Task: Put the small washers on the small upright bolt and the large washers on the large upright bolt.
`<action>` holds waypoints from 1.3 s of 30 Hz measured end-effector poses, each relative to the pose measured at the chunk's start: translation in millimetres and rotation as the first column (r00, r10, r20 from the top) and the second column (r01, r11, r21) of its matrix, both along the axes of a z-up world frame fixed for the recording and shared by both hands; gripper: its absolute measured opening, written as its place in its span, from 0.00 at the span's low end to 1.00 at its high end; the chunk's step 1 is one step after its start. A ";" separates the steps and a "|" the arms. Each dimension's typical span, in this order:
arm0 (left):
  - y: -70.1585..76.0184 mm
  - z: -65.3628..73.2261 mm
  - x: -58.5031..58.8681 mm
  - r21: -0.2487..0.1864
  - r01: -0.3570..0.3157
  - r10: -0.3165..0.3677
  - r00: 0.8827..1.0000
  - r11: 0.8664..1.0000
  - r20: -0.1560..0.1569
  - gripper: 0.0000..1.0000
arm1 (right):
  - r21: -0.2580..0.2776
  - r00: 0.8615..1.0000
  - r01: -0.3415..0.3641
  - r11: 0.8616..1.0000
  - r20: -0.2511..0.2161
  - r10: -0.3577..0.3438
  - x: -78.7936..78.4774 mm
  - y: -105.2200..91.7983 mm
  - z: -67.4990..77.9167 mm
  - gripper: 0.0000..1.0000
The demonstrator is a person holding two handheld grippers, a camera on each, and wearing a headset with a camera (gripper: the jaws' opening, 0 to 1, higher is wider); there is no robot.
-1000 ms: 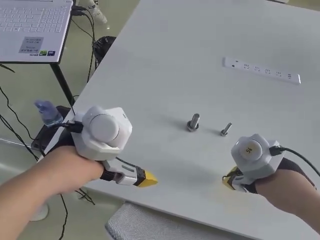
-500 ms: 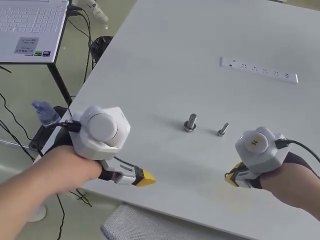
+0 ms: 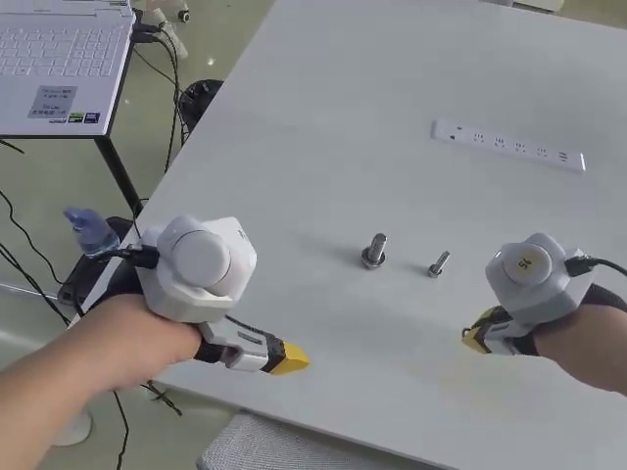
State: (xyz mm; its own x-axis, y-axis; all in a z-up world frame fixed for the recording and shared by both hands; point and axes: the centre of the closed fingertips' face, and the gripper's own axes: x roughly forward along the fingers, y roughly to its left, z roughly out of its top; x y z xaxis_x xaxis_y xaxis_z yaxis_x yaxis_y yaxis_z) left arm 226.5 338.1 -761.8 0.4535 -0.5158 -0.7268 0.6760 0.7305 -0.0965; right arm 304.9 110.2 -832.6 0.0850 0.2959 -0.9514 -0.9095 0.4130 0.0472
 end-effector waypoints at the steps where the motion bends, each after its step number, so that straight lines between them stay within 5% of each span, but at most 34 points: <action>1: 0.0 -0.1 0.1 0.001 0.001 -0.001 1.000 1.000 0.000 0.86 | 0.005 1.000 -0.002 1.000 0.000 0.002 2.1 0.9 1.2 0.12; 28: 4.8 -2.8 -4.5 0.006 0.002 -0.002 1.000 1.000 -0.005 0.85 | 0.018 0.997 -0.019 1.000 0.081 0.018 57.0 30.8 33.1 0.12; 39: 2.0 -6.1 -12.3 0.009 0.014 -0.014 1.000 1.000 -0.019 0.85 | 0.024 0.993 -0.032 0.999 0.111 0.029 73.8 43.9 32.9 0.12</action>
State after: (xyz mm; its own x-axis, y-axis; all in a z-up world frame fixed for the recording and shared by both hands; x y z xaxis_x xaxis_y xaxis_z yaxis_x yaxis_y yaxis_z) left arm 214.2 340.1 -767.9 0.4322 -0.5152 -0.7401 0.6841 0.7221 -0.1031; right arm 378.7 154.1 -799.7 0.1801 0.3239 -0.9288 -0.9218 0.3850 -0.0445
